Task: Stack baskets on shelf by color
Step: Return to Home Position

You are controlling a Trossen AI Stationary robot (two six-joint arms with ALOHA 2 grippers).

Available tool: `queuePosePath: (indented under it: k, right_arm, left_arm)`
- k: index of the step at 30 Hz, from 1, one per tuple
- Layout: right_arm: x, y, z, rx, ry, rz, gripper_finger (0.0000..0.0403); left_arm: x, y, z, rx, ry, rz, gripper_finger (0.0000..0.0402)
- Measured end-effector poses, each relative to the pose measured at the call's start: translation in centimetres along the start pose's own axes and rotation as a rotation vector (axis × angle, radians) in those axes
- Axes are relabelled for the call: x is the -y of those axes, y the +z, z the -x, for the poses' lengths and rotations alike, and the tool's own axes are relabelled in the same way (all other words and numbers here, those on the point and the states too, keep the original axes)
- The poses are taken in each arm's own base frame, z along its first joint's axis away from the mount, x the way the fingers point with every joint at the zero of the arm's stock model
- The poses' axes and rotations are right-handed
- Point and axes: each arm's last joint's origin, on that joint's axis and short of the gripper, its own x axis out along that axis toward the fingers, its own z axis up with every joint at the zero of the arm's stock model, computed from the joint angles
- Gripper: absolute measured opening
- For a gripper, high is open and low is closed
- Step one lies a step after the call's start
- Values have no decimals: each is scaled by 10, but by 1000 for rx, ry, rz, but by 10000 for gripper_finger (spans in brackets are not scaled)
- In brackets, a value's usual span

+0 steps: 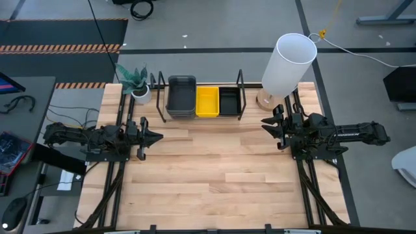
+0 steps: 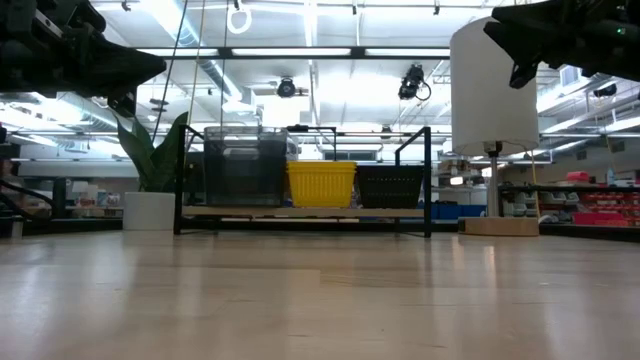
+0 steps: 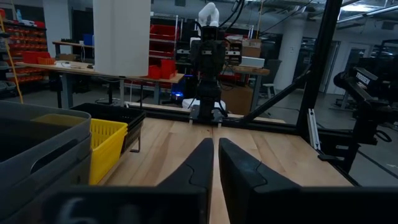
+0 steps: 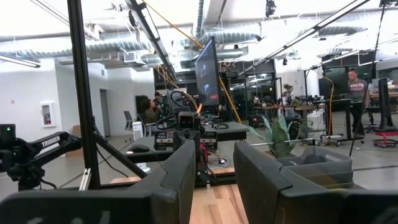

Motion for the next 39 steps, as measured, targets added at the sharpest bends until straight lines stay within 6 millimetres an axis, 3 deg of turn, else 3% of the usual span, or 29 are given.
queuePosePath:
  k: [39]
  right_arm:
    - [0,0,0,0,0,0,116]
  left_arm:
    - [0,0,0,0,0,0,28]
